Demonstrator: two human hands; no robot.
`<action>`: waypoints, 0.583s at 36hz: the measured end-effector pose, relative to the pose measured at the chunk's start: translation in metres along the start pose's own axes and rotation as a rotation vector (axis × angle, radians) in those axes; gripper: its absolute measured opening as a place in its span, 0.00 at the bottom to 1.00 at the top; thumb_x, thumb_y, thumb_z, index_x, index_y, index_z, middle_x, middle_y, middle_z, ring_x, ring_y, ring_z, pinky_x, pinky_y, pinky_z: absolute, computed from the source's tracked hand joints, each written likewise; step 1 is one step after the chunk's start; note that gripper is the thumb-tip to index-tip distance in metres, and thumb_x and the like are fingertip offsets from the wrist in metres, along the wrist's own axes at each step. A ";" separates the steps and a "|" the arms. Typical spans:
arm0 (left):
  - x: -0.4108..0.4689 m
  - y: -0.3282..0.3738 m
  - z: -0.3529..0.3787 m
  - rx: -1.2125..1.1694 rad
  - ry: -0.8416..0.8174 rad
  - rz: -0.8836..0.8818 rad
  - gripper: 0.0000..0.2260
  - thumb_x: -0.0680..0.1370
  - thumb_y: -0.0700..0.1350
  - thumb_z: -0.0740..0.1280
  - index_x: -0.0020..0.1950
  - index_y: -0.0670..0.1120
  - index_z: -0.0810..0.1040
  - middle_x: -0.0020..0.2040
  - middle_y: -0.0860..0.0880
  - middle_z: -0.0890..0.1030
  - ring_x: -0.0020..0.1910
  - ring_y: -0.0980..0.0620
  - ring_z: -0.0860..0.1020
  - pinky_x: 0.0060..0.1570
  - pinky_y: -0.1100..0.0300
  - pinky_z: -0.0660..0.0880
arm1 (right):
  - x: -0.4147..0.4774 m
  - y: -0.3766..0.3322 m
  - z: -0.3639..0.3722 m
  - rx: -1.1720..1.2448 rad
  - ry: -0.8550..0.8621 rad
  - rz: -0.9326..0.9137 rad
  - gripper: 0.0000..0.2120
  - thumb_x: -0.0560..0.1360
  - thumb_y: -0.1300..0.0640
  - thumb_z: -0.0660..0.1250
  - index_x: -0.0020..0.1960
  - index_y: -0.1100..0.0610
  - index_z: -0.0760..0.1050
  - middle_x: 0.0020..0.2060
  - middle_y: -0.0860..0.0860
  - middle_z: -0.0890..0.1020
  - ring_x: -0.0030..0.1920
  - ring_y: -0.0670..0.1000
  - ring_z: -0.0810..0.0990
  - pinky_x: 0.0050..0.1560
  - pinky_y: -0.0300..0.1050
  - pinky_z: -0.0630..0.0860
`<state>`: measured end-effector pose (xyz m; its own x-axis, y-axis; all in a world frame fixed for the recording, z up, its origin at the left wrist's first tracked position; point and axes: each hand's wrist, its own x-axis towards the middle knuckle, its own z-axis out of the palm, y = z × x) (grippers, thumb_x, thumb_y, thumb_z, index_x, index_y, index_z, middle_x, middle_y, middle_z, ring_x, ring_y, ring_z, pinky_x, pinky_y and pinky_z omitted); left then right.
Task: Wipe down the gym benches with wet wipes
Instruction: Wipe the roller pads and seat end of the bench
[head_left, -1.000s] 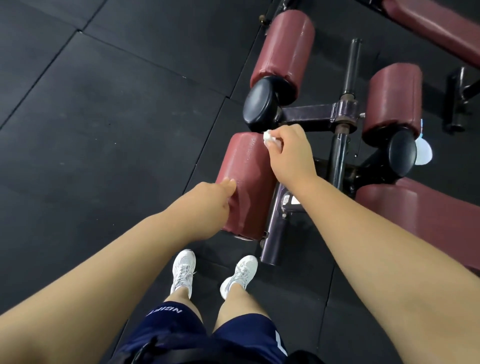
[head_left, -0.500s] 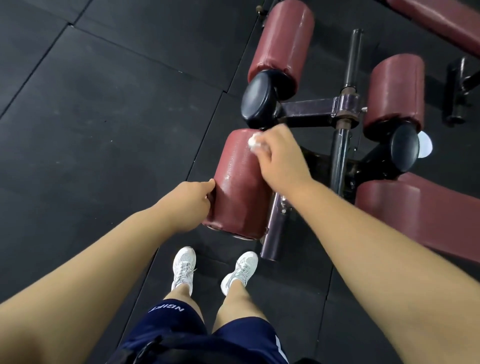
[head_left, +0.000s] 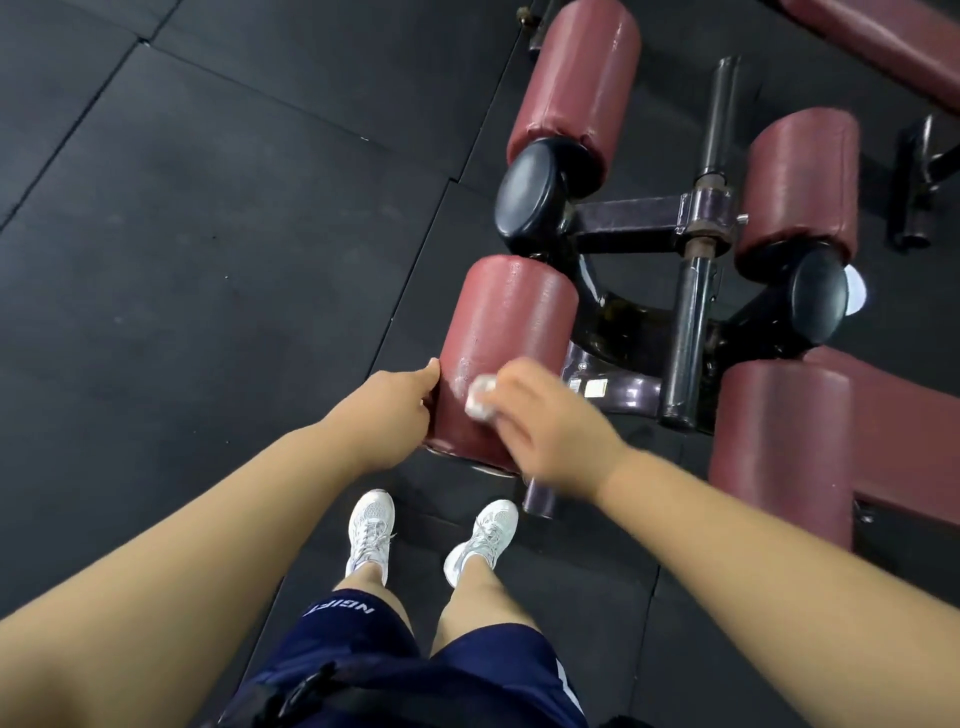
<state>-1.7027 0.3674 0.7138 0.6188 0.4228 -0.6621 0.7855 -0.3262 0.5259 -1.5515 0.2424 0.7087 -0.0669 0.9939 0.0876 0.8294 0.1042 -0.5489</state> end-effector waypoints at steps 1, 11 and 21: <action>-0.001 0.001 -0.002 0.010 -0.012 0.003 0.26 0.78 0.38 0.51 0.76 0.51 0.56 0.57 0.47 0.78 0.45 0.48 0.75 0.41 0.58 0.74 | 0.012 0.011 -0.004 -0.013 0.050 0.080 0.06 0.76 0.65 0.63 0.48 0.62 0.78 0.43 0.58 0.74 0.44 0.56 0.73 0.48 0.52 0.73; -0.027 0.037 -0.010 0.087 0.066 0.082 0.20 0.77 0.36 0.52 0.69 0.46 0.66 0.59 0.43 0.76 0.41 0.43 0.75 0.37 0.55 0.72 | 0.053 0.051 -0.028 -0.001 0.355 0.532 0.05 0.77 0.60 0.62 0.48 0.57 0.77 0.49 0.54 0.75 0.48 0.41 0.68 0.53 0.30 0.66; -0.002 0.000 0.008 -0.006 0.004 -0.026 0.27 0.77 0.38 0.52 0.76 0.51 0.56 0.54 0.44 0.78 0.42 0.45 0.75 0.38 0.58 0.70 | -0.022 -0.011 0.009 0.032 0.047 -0.054 0.08 0.76 0.66 0.61 0.50 0.65 0.78 0.46 0.54 0.72 0.42 0.54 0.74 0.48 0.45 0.74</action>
<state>-1.7038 0.3597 0.7102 0.5979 0.4342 -0.6738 0.8014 -0.3095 0.5118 -1.5643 0.2201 0.7053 -0.0842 0.9841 0.1565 0.8068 0.1595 -0.5689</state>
